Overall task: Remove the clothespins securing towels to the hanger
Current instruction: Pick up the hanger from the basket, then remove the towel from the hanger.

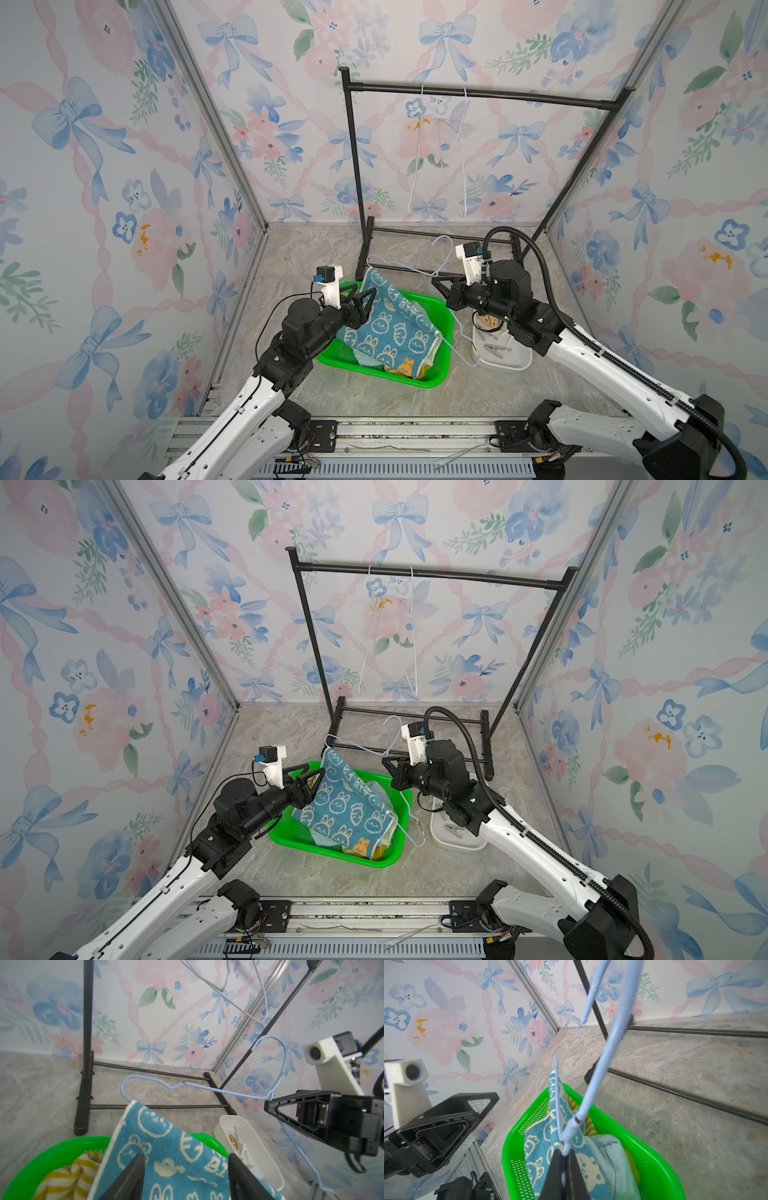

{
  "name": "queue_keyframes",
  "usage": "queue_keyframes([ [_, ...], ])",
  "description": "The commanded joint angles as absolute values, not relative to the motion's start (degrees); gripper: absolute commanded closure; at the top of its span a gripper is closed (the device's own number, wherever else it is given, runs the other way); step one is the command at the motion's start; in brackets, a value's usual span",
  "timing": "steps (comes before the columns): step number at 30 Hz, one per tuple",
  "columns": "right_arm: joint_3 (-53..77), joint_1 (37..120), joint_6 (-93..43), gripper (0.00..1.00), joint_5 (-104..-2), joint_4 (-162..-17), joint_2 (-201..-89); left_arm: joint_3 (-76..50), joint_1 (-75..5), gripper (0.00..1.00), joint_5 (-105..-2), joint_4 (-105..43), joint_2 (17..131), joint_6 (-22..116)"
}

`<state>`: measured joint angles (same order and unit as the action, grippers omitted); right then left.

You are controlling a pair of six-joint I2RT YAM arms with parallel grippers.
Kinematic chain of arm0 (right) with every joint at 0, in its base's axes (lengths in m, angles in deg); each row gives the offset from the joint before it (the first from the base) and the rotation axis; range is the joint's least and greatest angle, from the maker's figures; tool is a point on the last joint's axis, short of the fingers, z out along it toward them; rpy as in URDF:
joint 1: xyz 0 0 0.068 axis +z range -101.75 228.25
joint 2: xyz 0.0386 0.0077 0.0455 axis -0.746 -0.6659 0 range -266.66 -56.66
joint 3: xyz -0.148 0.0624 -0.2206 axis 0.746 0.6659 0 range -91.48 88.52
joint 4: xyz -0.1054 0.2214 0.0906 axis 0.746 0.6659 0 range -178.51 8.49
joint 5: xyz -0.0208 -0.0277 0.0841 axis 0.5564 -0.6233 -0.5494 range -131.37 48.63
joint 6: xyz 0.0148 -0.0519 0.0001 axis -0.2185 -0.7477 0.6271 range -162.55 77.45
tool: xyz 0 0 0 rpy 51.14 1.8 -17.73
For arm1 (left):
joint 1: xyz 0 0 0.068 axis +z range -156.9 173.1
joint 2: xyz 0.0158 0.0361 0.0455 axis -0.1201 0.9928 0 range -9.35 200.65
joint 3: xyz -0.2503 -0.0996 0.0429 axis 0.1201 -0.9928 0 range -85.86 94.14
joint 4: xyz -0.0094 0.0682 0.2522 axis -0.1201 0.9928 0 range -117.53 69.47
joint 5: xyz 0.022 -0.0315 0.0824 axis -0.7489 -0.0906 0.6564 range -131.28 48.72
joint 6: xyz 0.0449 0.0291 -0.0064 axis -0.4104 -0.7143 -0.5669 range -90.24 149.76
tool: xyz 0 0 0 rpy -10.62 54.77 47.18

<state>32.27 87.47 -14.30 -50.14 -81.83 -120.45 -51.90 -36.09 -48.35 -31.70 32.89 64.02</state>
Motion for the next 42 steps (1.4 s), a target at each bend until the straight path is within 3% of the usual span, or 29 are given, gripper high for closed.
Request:
queue_keyframes([
  [1, 31.89, 88.13, -14.47, 1.00, -48.16, -83.71, -119.54, -53.63, -35.73, 0.39, -51.56, -32.01, 34.41, 82.85],
  [8, 33.15, 88.09, -13.93, 1.00, -48.41, -84.72, -118.44, -56.71, -36.58, 0.48, -58.16, -41.46, 39.36, 94.97],
  [30, 34.12, 88.86, -13.31, 1.00, -48.75, -85.73, -118.53, -50.33, -41.22, 0.53, -64.13, -50.67, 56.32, 96.63],
  [42, 34.47, 89.29, -13.19, 1.00, -48.75, -86.32, -118.84, -51.14, -41.53, 0.65, -64.23, -51.29, 58.77, 97.74],
])
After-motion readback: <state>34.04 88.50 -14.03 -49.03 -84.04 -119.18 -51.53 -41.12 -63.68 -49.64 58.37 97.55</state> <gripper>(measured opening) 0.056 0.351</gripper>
